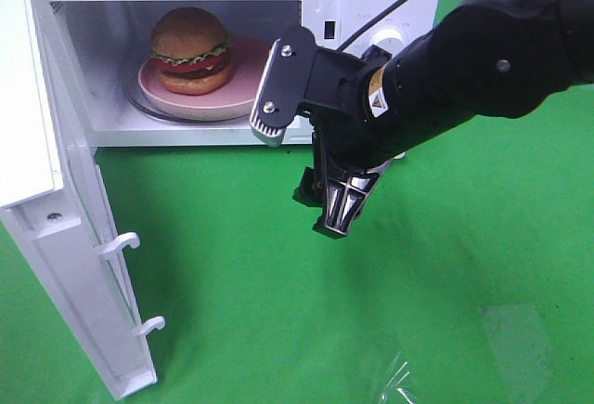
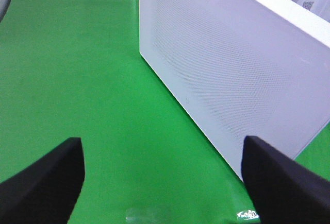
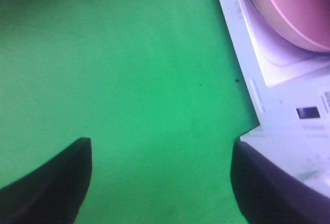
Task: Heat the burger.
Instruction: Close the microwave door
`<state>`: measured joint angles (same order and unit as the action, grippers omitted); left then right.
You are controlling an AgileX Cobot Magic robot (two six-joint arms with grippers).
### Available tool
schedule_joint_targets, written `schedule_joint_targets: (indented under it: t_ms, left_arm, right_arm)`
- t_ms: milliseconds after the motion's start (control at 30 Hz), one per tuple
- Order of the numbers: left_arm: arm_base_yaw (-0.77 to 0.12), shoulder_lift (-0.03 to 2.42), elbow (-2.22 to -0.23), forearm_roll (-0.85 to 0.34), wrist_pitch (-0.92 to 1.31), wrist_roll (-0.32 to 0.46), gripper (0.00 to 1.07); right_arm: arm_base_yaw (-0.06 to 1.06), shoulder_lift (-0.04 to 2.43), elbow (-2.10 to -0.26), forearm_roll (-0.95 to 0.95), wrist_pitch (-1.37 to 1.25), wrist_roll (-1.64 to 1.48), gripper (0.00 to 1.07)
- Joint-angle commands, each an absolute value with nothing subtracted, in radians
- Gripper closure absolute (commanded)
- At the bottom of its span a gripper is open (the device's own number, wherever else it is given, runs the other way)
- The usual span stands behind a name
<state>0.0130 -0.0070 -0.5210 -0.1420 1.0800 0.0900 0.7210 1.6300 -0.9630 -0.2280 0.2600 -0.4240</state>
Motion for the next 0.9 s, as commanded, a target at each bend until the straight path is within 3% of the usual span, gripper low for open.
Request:
schedule_joint_targets:
  t_ms: [33, 267, 567, 900]
  left_arm:
    - [0.013, -0.011, -0.519, -0.143, 1.070, 0.084, 0.30]
    - [0.013, -0.011, -0.519, -0.143, 1.070, 0.084, 0.30]
    - [0.013, -0.011, -0.519, -0.143, 1.070, 0.084, 0.30]
    - [0.013, -0.011, -0.519, -0.143, 1.070, 0.084, 0.30]
  right_arm:
    - [0.721, 1.558, -0.919, -0.214, 0.292, -0.265, 0.36]
    - [0.722, 1.464, -0.888, -0.185, 0.441, -0.062, 0.36]
    - [0.722, 1.360, -0.880, -0.166, 0.709, -0.006, 0.36]
    - [0.722, 1.216, -0.880, -0.165, 0.800, 0.011, 0.36]
